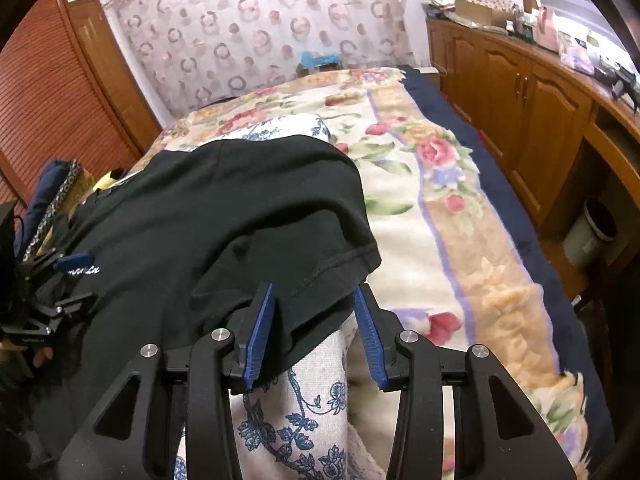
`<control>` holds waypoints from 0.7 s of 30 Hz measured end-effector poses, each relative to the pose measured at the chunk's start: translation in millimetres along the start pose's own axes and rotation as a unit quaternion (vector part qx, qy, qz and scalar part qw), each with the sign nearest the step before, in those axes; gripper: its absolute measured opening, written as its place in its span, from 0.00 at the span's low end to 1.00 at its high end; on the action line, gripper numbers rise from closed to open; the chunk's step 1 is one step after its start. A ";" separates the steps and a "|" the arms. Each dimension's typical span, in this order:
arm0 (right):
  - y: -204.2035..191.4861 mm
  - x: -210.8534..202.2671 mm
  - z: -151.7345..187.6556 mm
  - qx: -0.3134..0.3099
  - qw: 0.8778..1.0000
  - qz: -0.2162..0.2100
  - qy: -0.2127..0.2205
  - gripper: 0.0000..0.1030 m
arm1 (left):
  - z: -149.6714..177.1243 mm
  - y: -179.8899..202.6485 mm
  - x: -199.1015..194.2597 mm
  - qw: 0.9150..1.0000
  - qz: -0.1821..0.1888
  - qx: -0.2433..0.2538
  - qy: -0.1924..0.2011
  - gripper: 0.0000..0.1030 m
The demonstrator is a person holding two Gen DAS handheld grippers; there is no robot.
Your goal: Fold small clothes
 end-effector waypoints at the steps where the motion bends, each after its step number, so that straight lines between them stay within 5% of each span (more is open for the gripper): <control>1: 0.1 0.5 -0.1 0.000 1.000 0.000 -0.001 0.40 | -0.1 0.3 -0.1 1.000 -0.001 0.001 0.000 0.76; 6: 0.3 4.1 -1.0 -0.001 1.000 0.005 -0.009 0.40 | -0.2 0.1 -0.9 1.000 -0.004 -0.001 0.000 0.78; 14: -5.1 -1.7 -5.6 -0.048 0.997 0.052 0.002 0.06 | -0.2 1.1 -0.1 1.000 -0.006 -0.003 0.000 0.78; 21: -17.5 -19.3 -19.6 -0.057 0.995 0.072 0.026 0.03 | -4.0 -0.5 -5.2 1.000 -0.013 -0.007 0.017 0.78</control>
Point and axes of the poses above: each gripper's, at about its wrist camera, not at the fingertips, and x roughly the way its jaws point, y to its right, z to its underside, the point moved 9 cm from there along x, roughly the way its jaws point, and after that the axes turned 1 degree about y, right-handed, at the moved point
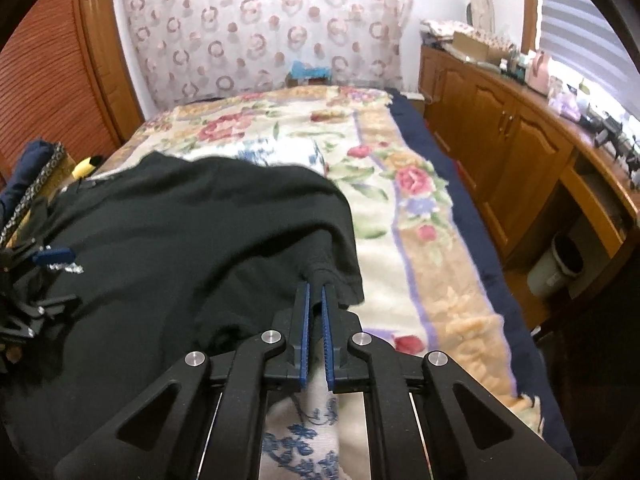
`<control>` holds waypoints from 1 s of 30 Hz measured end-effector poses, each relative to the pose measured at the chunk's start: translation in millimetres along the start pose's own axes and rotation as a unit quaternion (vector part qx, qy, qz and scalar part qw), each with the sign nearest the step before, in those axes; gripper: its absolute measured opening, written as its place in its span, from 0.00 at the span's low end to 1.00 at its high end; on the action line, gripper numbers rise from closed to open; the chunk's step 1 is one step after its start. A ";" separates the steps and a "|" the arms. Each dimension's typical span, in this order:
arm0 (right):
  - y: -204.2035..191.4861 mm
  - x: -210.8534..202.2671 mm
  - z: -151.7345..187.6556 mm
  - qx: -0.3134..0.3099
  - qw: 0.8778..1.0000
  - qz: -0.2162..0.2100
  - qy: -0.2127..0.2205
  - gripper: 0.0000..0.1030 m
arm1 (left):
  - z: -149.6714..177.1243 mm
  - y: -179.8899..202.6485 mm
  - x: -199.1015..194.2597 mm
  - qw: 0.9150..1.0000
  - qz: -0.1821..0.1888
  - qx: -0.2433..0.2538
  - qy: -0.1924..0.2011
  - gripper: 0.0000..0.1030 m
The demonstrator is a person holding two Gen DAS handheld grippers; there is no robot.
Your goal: Fold small clothes
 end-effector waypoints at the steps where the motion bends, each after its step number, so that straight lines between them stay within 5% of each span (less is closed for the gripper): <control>1: -4.2 -4.2 -4.9 -0.003 1.000 0.001 0.006 0.03 | -3.9 -1.5 -5.7 1.000 -0.003 -0.003 0.017 0.78; 10: -77.4 -28.5 -45.2 -0.056 0.997 -0.037 0.040 0.03 | -28.3 -38.7 -47.3 0.995 -0.022 -0.036 0.087 0.78; 18: -144.3 -4.3 -25.3 -0.077 0.991 -0.110 -0.006 0.05 | -29.7 -66.5 -55.9 0.990 0.000 -0.086 0.109 0.78; 25: -126.8 -12.4 -35.2 -0.071 0.994 -0.085 0.006 0.29 | -24.0 -62.8 -54.6 0.990 0.019 -0.091 0.110 0.78; 30: -87.6 -3.5 -34.5 -0.036 0.999 -0.040 -0.006 0.33 | -19.4 -62.0 -55.9 0.990 0.020 -0.092 0.107 0.78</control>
Point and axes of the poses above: each gripper's, at about its wrist camera, not at the fingertips, and x roughly the way its jaws point, y to its right, z to its underside, the point moved 9 cm from there along x, roughly the way its jaws point, and after that the axes turned 1 degree about y, right-handed, at the moved point
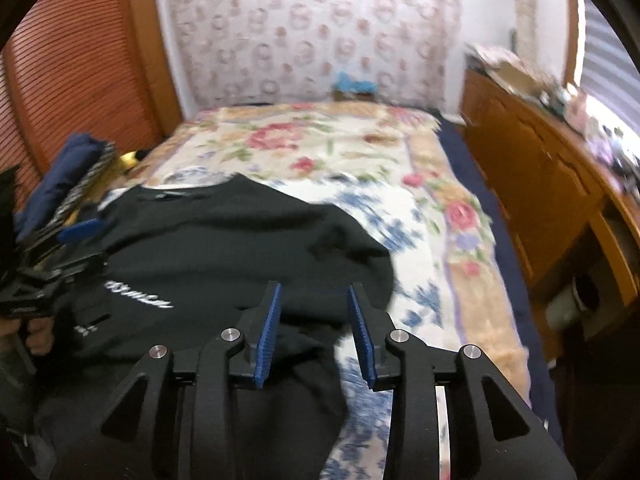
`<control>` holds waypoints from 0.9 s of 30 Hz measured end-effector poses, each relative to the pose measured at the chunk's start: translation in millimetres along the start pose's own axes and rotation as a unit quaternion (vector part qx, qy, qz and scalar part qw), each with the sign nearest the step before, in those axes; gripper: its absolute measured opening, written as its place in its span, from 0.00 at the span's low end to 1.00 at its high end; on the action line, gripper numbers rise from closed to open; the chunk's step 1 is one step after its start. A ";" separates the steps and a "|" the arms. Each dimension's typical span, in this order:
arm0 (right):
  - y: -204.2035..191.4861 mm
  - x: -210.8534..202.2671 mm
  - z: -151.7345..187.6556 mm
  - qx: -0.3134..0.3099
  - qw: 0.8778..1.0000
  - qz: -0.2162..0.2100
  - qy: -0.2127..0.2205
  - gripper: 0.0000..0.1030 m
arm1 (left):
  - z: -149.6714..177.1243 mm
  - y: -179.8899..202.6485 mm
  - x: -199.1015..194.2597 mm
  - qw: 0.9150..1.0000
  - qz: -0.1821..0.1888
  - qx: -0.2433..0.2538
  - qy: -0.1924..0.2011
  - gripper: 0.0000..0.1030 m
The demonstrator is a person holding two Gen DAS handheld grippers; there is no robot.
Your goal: Fold small clothes
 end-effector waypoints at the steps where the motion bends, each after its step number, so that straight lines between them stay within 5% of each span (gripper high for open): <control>1: 4.9 5.1 4.2 0.006 1.000 0.005 -0.009 0.33 | 1.6 0.4 0.4 1.000 0.000 0.000 -0.001 0.78; 12: 19.5 50.1 24.9 0.083 0.995 -0.028 -0.055 0.33 | 7.5 8.6 -3.0 1.000 0.009 0.009 -0.008 0.78; 24: 29.9 66.7 11.8 0.105 0.993 -0.038 -0.045 0.33 | 8.7 5.1 -3.7 1.000 0.003 0.006 -0.011 0.78; 27: 24.9 66.3 11.3 0.092 0.994 -0.046 -0.043 0.14 | 8.7 4.4 -3.9 1.000 0.002 0.007 -0.011 0.78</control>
Point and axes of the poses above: each gripper's, at about its wrist camera, not at the fingertips, and x roughly the way its jaws point, y to its right, z to its underside, the point moved 9 cm from there along x, roughly the way its jaws point, and after that the axes turned 1 degree about y, right-handed, at the moved point
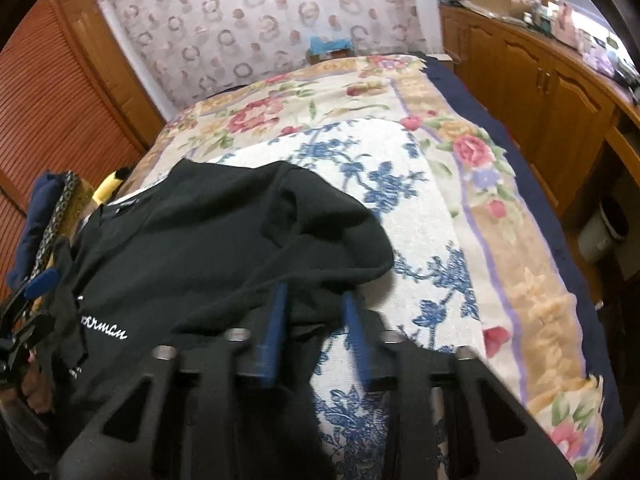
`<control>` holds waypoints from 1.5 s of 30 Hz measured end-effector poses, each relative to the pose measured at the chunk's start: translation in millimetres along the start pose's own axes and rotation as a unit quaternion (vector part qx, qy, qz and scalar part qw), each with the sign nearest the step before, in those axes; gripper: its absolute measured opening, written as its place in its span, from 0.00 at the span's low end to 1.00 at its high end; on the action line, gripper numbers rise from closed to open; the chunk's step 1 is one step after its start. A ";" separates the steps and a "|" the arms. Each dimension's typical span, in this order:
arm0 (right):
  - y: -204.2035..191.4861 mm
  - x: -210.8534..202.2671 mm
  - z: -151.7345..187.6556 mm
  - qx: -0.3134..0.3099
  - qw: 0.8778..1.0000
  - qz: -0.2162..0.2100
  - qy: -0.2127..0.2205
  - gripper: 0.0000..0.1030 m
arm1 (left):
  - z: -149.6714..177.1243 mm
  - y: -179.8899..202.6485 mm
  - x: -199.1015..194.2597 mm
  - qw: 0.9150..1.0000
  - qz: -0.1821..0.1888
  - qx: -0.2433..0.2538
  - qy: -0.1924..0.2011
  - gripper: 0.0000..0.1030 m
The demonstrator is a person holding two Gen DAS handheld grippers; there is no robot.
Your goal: Fold small clothes
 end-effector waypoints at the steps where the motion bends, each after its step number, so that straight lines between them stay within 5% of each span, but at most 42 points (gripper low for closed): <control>1: -4.2 -1.5 -0.3 -0.012 1.000 0.001 0.002 0.08 | -0.1 -0.1 -0.2 1.000 0.000 0.000 0.000 0.78; 19: -95.5 -27.2 -47.8 -0.147 0.987 -0.006 0.064 0.05 | -4.1 -17.2 -4.8 1.000 -0.014 -0.017 0.013 0.78; 28: -140.8 -19.8 -56.5 -0.158 0.982 -0.091 0.053 0.10 | -5.1 -25.1 -4.7 0.999 -0.021 -0.028 0.016 0.78; 31: -140.7 -19.8 -52.8 -0.168 0.982 -0.069 0.053 0.29 | -4.4 -24.8 -3.6 0.999 -0.021 -0.027 0.014 0.78; 45: -83.3 -31.5 23.0 -0.144 0.989 -0.026 -0.012 0.30 | -3.2 -21.7 -1.1 0.999 -0.022 -0.022 0.012 0.78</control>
Point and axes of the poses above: each gripper's, at about its wrist camera, not at the fingertips, and x roughly the way its jaws point, y to its right, z to its underside, the point moved 9 cm from there along x, roughly the way its jaws point, and after that the axes turned 1 degree about y, right-handed, at the moved point
